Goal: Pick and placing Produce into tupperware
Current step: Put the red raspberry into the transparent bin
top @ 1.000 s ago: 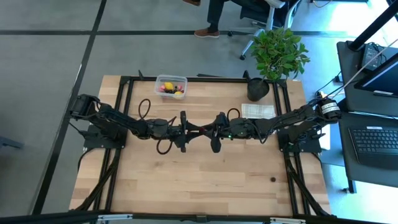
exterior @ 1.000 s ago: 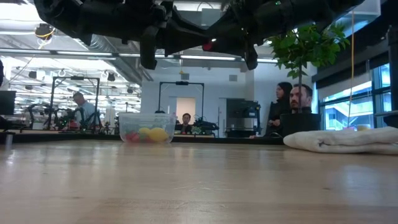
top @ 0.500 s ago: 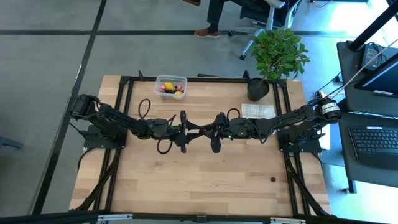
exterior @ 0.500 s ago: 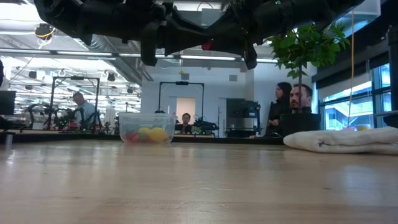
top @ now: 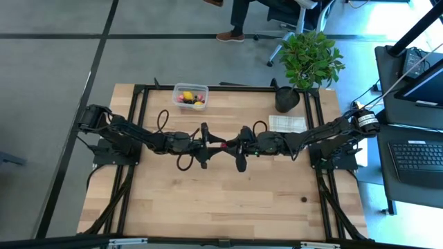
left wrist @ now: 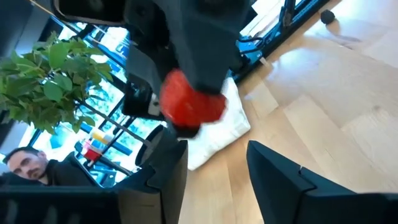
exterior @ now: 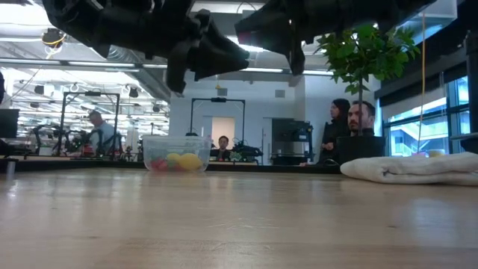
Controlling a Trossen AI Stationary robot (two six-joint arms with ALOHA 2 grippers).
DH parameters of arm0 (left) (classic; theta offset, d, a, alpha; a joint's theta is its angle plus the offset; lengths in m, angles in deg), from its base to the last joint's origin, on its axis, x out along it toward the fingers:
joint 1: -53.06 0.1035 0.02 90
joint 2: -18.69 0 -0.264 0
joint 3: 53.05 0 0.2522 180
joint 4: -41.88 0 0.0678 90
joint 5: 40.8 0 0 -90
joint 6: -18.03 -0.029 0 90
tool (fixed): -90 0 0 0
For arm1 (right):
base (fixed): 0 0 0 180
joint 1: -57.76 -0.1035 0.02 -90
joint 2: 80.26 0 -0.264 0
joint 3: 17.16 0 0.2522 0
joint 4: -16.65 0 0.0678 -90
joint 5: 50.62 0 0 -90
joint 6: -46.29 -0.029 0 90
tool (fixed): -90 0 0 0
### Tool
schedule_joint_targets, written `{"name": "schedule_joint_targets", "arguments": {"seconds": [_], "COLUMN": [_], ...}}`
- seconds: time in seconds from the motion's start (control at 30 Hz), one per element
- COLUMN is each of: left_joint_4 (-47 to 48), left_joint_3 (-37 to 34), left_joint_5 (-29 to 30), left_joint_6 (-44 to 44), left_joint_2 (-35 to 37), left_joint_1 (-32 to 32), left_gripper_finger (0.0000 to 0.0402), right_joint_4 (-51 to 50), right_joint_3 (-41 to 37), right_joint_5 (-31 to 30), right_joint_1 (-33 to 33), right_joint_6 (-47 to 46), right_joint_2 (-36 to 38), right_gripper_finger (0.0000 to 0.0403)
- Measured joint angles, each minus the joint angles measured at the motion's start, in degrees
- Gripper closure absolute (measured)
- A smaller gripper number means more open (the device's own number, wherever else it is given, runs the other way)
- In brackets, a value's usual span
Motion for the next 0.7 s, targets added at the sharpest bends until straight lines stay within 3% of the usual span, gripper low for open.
{"name": "schedule_joint_targets", "arguments": {"seconds": [0.5, 0.7], "left_joint_4": [-4.81, -5.57], "left_joint_3": [0.0, 0.0], "left_joint_5": [-0.59, -4.31], "left_joint_6": [-0.75, -0.85], "left_joint_2": [0.11, 0.11], "left_joint_1": [-0.39, -0.47], "left_gripper_finger": [0.0231, 0.0224], "right_joint_4": [-1.05, -1.16], "right_joint_3": [-0.14, -0.15], "right_joint_5": [-0.11, -0.14], "right_joint_1": [0.09, 0.11], "right_joint_6": [-0.02, -0.04], "right_joint_2": [-0.07, -0.07], "right_gripper_finger": [0.0311, 0.0311]}}
